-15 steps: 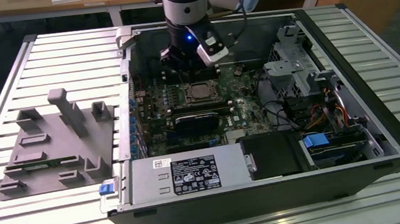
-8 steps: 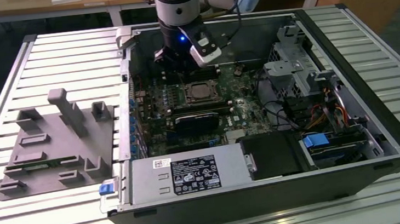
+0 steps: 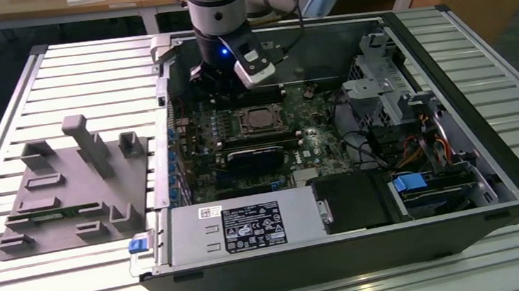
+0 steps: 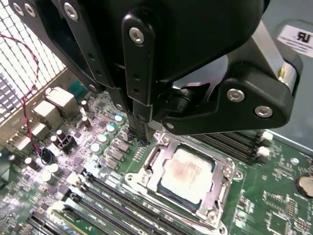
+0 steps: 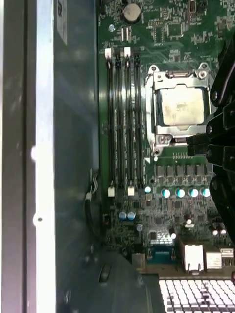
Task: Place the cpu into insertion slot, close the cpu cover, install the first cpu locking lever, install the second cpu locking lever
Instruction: 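Install the first cpu locking lever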
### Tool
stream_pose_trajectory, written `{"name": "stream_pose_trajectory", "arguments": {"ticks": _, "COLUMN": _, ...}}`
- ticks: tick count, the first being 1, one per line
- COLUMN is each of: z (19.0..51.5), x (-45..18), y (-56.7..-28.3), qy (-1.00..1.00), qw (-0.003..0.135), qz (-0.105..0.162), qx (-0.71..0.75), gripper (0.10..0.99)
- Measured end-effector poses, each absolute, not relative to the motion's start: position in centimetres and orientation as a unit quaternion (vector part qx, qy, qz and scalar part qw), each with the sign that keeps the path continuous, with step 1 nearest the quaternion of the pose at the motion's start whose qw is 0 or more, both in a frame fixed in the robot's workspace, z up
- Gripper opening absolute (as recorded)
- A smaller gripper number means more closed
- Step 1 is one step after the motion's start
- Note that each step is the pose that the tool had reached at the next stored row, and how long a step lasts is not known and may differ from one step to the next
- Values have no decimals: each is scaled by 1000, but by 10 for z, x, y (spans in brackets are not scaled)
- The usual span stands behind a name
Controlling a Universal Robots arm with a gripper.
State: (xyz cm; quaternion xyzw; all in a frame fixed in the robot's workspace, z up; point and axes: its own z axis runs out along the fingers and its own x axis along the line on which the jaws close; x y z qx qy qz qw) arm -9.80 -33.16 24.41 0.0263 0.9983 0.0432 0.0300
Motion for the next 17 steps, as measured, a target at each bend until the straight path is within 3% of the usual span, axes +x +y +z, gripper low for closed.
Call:
{"name": "stream_pose_trajectory", "arguments": {"ticks": 6, "z": 244, "x": -108, "y": -332, "qy": 997, "qw": 29, "qz": 64, "qx": 27, "gripper": 102}}
{"name": "stream_pose_trajectory", "arguments": {"ticks": 17, "z": 244, "x": -116, "y": -332, "qy": 991, "qw": 28, "qz": 125, "qx": 29, "gripper": 102}}
